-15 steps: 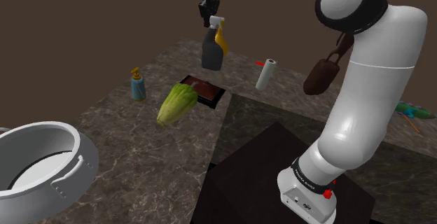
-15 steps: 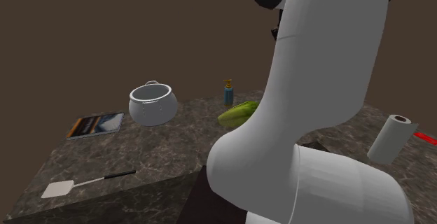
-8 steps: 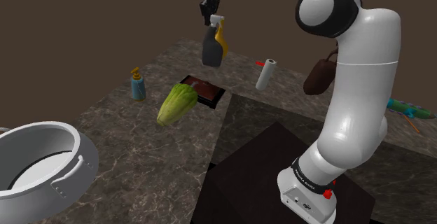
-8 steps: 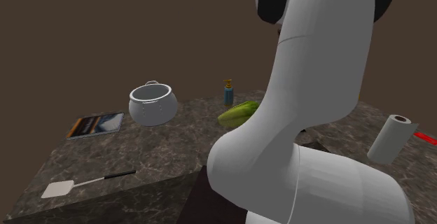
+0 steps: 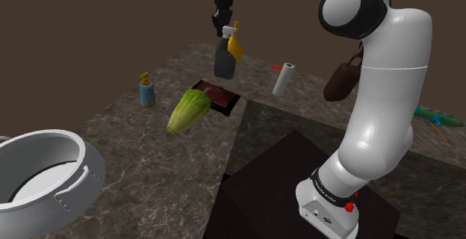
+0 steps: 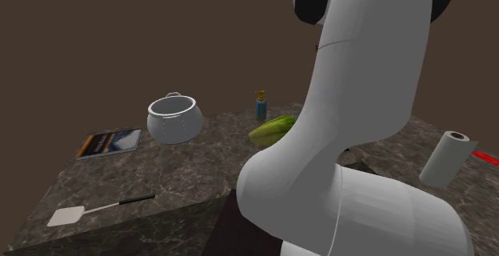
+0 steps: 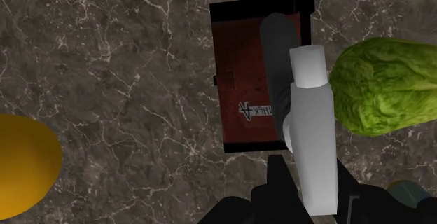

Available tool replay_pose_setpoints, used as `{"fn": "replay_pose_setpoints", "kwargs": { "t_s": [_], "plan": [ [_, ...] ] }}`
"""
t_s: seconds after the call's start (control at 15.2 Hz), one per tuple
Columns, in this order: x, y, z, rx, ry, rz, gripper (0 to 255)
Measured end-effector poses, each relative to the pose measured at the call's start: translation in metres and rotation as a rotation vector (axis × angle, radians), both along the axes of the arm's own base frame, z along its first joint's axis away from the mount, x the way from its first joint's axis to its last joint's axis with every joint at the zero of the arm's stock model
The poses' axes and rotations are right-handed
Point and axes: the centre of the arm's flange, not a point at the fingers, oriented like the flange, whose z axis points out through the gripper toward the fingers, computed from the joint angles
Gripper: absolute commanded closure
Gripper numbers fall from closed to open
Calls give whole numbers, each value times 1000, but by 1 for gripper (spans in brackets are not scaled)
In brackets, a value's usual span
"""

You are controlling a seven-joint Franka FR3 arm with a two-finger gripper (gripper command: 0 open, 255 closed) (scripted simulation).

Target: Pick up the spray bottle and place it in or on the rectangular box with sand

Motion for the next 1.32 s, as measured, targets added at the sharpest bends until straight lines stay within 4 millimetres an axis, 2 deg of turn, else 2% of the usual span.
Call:
{"fn": "replay_pose_setpoints", "kwargs": {
  "t_s": [1.19,1.32],
  "plan": [
    [-1,0,-97,0,0,0,255],
    [0,0,-103,0,0,0,255]
  ]
}}
